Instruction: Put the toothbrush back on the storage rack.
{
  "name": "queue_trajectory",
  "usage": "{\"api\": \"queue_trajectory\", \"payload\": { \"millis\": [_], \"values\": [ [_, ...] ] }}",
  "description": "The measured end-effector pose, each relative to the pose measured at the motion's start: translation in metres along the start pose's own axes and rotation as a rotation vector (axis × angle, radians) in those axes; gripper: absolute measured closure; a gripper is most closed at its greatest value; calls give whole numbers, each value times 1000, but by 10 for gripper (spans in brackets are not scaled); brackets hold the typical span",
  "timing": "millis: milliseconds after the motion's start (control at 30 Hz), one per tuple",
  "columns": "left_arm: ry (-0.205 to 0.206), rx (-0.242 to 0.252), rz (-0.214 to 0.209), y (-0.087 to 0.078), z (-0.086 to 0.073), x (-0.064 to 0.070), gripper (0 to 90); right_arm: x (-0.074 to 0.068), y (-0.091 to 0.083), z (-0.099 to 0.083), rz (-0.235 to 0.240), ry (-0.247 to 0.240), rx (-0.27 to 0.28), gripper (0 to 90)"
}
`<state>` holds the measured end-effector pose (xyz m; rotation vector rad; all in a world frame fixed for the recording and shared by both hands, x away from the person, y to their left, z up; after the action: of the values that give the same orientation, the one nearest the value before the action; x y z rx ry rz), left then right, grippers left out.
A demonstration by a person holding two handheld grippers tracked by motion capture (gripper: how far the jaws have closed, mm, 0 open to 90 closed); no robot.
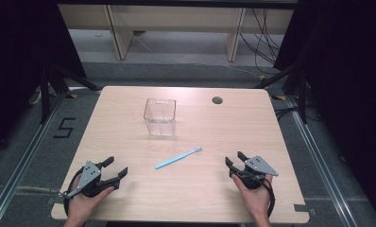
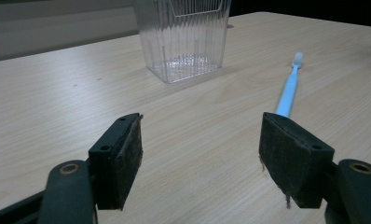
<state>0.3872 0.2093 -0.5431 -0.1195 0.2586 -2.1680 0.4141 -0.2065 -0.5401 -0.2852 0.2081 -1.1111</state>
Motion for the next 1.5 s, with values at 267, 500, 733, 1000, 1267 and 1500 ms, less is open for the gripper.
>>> {"api": "queue_trajectory", "payload": {
  "millis": [267,500,733,1000,1267,1500],
  "values": [
    [18,6,-71,19,12,13,297,-1,-3,7,-6,-36,9,444],
    [-25,-18,-113,34,23,21,302,0,-5,9,-9,-45,10,453],
    [-3,-22,-129,38,30,24,303,-1,-3,5,-11,-33,-11,454],
    [32,-72,-188,52,38,35,326,-2,-3,6,-9,-32,-19,454],
    [61,-182,-231,67,47,44,373,-2,-3,7,-2,-33,-21,453],
    [82,-243,-272,80,56,53,421,-1,-3,7,-3,-28,-28,454]
  ]
}}
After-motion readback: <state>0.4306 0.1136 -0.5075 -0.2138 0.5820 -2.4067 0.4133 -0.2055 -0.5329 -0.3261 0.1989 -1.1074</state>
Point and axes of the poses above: each handheld gripper's, and its own axes: y roughly forward along the jaws, z roughly out of its top, x roughly to its right, the point moved 8 cm from there along y, roughly forward along the jaws, and after that the axes turned 2 degrees about x, right-handed, at the moved point
